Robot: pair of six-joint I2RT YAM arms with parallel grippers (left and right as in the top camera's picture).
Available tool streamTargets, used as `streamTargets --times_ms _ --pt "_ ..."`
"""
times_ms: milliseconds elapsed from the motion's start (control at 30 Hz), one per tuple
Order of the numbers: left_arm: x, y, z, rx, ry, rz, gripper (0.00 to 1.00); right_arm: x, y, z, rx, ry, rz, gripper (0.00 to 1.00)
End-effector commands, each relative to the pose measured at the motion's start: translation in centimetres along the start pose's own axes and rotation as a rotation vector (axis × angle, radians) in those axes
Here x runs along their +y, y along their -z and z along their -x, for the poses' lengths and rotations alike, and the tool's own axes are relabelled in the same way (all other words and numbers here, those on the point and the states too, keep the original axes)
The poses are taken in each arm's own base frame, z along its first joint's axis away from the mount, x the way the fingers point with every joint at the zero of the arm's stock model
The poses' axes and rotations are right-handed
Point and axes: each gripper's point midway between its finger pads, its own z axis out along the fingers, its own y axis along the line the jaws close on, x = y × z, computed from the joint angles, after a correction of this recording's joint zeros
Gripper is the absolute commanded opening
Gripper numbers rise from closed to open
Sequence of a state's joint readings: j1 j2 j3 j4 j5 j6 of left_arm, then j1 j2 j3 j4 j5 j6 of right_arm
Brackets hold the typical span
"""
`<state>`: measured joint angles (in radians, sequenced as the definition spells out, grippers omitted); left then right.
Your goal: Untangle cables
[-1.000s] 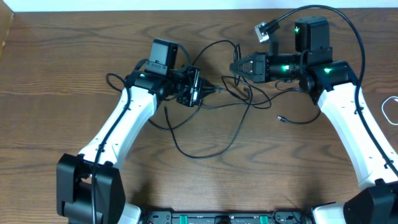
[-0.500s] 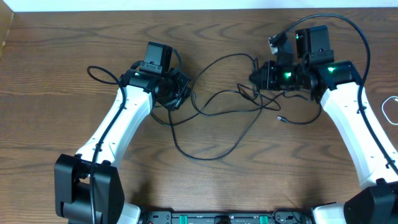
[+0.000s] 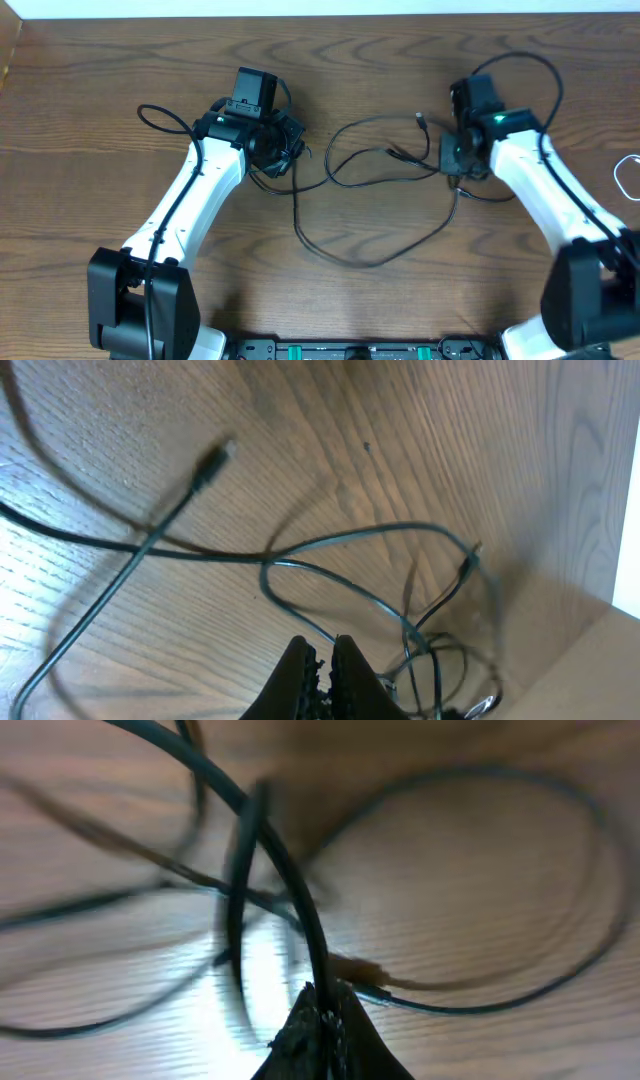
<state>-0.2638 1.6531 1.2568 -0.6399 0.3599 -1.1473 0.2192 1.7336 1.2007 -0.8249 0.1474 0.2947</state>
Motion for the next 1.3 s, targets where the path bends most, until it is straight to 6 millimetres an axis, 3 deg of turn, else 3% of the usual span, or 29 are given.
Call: streamTargets --times_ms 0,100,233,300,400,467,533,600,833,933,967,1100,1267 --pt "0.0 0.3 0.3 -0.018 -0.014 0.003 0.08 -1.9 -2.7 -1.4 0.042 -0.075 -0.107 0.01" --pt "0.0 0.3 0.3 -0.019 -0.014 0.004 0.08 -3.0 -5.2 -2.5 0.073 -0.126 -0.147 0.01" --pt "0.0 0.3 0.3 -0.019 -0.014 0.004 0.08 -3.3 -6.4 -2.7 0.082 -0.160 -0.120 0.01" --pt "0.0 0.3 0.3 -0.019 -0.014 0.004 0.08 -2.7 -6.5 -2.4 0.078 -0.174 -0.070 0.01" --pt "0.0 0.3 0.3 -0.018 -0.014 0.003 0.08 -0.3 -6.6 -1.3 0.062 -0.164 0.095 0.01" --pt "0.0 0.3 0.3 -0.018 -0.014 0.003 0.08 2.3 -6.1 -0.4 0.049 -0.146 0.260 0.01" --pt "0.0 0.3 0.3 -0.017 -0.014 0.003 0.08 6.4 -4.1 1.4 -0.003 -0.070 0.556 0.01" --pt "0.0 0.3 0.3 -0.018 -0.014 0.004 0.08 8.5 -2.4 2.6 -0.055 -0.024 0.714 0.01" --pt "0.0 0.3 0.2 -0.014 -0.013 0.001 0.08 11.7 1.3 5.4 -0.202 0.070 0.947 0.01" --pt "-0.5 0.3 0.1 -0.003 -0.018 -0.019 0.08 12.0 1.7 5.5 -0.211 0.083 0.972 0.01" --pt "-1.8 0.4 -0.5 0.034 -0.033 -0.077 0.08 12.2 1.7 5.4 -0.208 0.089 0.972 0.01" --pt "-3.8 0.5 -0.9 0.045 -0.061 -0.156 0.08 12.8 1.9 5.1 -0.209 0.107 0.975 0.01" --pt "-3.9 -0.1 -1.8 0.001 -0.011 -0.129 0.08 14.7 2.2 4.2 -0.212 0.176 0.981 0.01"
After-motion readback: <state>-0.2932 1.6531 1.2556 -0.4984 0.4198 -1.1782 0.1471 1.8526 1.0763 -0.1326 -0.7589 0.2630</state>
